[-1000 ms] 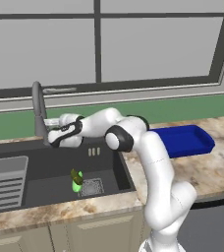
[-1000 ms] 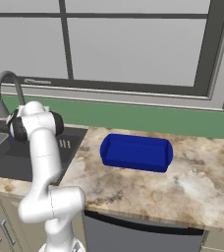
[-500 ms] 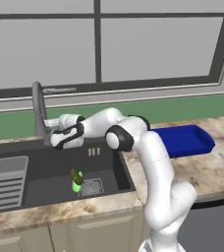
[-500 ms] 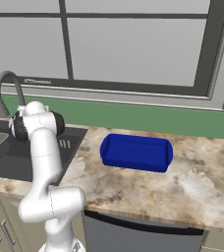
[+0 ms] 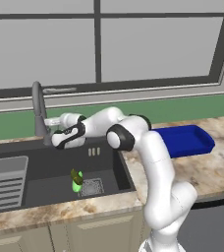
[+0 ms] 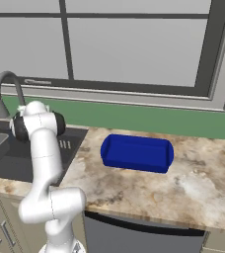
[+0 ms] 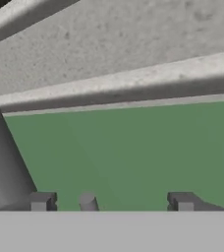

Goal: Pick up all produce items and place them in the sink. Turn on the sink faucet to wash them. Then turn the sink off and put them in the tray.

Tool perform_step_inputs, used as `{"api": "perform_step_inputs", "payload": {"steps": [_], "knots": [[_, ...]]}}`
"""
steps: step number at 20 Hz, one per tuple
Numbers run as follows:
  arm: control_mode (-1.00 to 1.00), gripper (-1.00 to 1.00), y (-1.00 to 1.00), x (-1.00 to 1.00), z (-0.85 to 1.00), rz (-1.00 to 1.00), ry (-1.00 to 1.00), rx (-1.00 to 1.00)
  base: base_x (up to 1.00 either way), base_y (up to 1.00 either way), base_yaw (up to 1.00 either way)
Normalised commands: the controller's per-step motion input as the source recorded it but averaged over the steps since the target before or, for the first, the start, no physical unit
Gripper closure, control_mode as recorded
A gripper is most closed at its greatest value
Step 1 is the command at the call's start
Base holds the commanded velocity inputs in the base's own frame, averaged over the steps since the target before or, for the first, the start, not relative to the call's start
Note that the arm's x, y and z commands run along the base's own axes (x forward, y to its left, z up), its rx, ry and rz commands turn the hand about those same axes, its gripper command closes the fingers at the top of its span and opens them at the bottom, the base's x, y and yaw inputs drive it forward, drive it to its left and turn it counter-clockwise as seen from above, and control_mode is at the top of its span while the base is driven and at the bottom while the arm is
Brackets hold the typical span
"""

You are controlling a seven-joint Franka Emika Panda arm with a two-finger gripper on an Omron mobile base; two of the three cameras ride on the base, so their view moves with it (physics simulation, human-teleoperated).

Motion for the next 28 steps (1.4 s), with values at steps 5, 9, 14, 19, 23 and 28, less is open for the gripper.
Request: {"api": "perform_step_inputs", "payload": {"steps": [5,9,14,19,23,28], "knots": [[-1.00,-1.00,0.00,-0.04,0.51,0.00,0.03,0.00,0.00,0.00,0.00],[-1.00,-1.00,-0.05,-0.38,0.36,0.00,0.02,0.00,0.00,0.00,0.00],[-1.00,-1.00,-0.14,-0.90,0.16,-0.04,0.00,0.00,0.00,0.00,0.00],[-1.00,-1.00,-0.18,-0.60,0.47,-0.04,0.00,0.00,0.00,0.00,0.00],[-1.00,-1.00,-0.22,-0.52,0.55,-0.03,0.00,0.00,0.00,0.00,0.00],[-1.00,-1.00,-0.25,-0.53,0.50,-0.06,0.06,0.00,0.00,0.00,0.00]]}}
